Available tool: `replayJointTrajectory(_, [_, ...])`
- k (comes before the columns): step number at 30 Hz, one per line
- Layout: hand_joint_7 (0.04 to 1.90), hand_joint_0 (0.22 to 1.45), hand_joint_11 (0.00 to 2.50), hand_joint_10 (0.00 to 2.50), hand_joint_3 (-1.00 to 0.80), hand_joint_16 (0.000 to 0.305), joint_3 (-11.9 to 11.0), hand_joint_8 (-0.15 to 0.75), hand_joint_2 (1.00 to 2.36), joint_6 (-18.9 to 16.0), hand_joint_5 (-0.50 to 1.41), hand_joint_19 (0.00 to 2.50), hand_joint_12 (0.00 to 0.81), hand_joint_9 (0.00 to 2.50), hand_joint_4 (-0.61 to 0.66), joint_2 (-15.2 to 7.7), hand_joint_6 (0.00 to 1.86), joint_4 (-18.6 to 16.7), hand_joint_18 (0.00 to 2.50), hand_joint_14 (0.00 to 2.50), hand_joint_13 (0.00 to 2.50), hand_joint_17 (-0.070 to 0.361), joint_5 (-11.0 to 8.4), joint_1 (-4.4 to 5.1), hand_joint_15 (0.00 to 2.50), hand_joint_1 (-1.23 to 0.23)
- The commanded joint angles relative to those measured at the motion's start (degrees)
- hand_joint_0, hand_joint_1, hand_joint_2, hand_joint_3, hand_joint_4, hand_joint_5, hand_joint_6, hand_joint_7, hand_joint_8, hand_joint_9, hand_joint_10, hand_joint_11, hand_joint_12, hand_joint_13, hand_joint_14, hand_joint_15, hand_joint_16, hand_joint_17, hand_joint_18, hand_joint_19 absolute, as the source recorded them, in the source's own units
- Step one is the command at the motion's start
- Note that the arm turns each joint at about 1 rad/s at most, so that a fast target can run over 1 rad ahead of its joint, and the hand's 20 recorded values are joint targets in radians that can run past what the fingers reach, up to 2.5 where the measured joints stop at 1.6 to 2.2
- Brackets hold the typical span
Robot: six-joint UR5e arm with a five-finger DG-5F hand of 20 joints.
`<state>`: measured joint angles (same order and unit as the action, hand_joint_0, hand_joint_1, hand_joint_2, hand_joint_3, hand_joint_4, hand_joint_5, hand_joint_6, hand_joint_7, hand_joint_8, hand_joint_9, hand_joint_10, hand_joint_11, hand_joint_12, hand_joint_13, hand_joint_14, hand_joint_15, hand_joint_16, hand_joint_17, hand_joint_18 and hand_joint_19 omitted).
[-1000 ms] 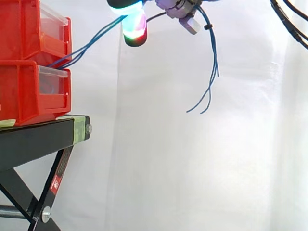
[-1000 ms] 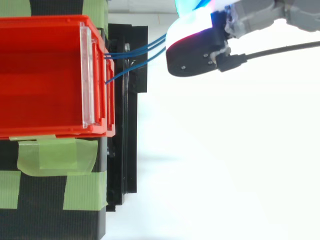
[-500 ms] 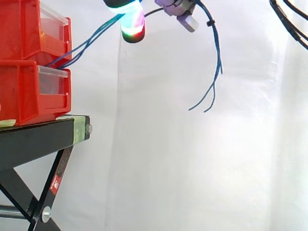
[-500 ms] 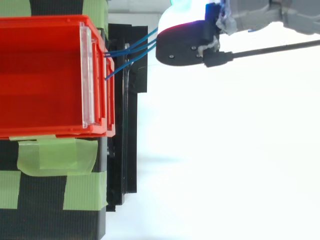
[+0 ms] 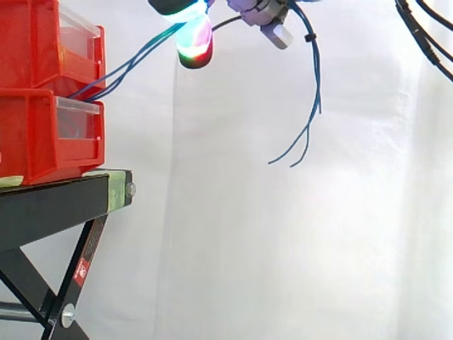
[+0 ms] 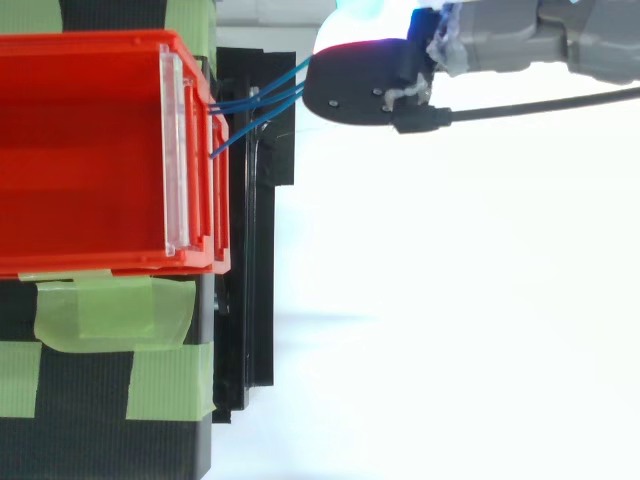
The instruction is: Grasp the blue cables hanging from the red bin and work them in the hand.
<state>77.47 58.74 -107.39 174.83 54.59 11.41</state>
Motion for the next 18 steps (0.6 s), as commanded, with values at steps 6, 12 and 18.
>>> replayJointTrajectory(6, [1.25,0.96,2.50,2.50,0.08,0.244,0.05,0.519,1.02,-1.44,0.43,0.76,0.771,1.74,0.36,-0.01,0.02,0.25,2.50,2.50,2.09,0.183,0.08,-0.07,2.01,-0.55])
replayJointTrajectory(12, [1.23,0.98,2.50,2.50,0.22,0.244,0.05,0.519,1.01,-2.58,0.41,0.76,0.771,1.74,0.37,-0.01,0.02,0.25,2.50,2.50,2.09,0.183,0.16,-0.07,2.01,-0.57])
replayJointTrajectory(18, [1.23,1.00,2.50,2.50,0.31,0.244,0.05,0.519,1.00,-3.72,0.40,0.76,0.771,1.74,0.38,-0.01,0.02,0.34,2.50,2.50,2.09,0.183,0.25,-0.07,2.01,-0.59])
